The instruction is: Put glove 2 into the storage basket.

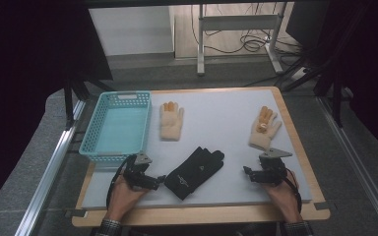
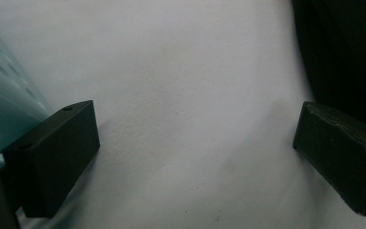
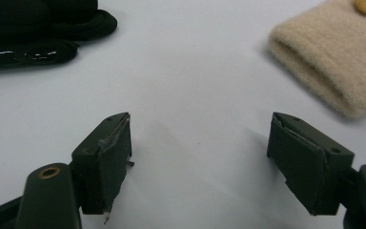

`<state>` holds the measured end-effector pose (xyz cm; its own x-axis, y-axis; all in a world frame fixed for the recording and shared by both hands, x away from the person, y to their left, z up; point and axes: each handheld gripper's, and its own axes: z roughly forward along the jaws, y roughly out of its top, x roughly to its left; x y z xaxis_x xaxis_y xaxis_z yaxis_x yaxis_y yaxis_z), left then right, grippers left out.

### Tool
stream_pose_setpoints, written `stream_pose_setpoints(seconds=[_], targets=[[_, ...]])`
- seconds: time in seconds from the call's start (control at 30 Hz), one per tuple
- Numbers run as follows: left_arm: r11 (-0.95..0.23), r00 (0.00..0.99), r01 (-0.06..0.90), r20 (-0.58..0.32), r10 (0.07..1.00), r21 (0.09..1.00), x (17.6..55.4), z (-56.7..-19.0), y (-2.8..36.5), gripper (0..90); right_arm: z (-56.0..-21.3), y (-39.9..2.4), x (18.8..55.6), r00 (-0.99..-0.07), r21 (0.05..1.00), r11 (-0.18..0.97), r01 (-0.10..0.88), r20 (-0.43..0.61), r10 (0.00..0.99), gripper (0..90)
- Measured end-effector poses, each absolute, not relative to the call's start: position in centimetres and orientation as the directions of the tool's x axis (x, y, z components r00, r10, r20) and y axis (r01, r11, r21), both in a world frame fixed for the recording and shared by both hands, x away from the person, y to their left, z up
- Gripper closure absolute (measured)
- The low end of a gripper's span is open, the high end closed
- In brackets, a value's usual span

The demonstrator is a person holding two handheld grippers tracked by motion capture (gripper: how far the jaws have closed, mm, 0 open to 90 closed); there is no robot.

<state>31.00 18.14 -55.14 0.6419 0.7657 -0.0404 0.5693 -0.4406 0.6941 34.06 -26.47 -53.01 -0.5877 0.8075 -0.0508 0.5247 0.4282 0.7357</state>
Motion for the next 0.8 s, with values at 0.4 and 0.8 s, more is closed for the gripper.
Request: stream_pose_setpoints(seconds=[0.4,0.8], targets=[[-0.39,0.653,0.565,-0.105,0.75,0.727,30.4,-54.3,19.9,4.0,-53.1,-26.5,34.1,-0.581,0.735,0.425,0.529,-0.051,0.812,19.5],[-0.407,0.713,0.537,-0.14,0.687,0.739,29.6,-51.4,17.7,2.7,-53.1,-26.5,34.1,-0.581,0.736,0.424,0.528,-0.052,0.813,19.5]])
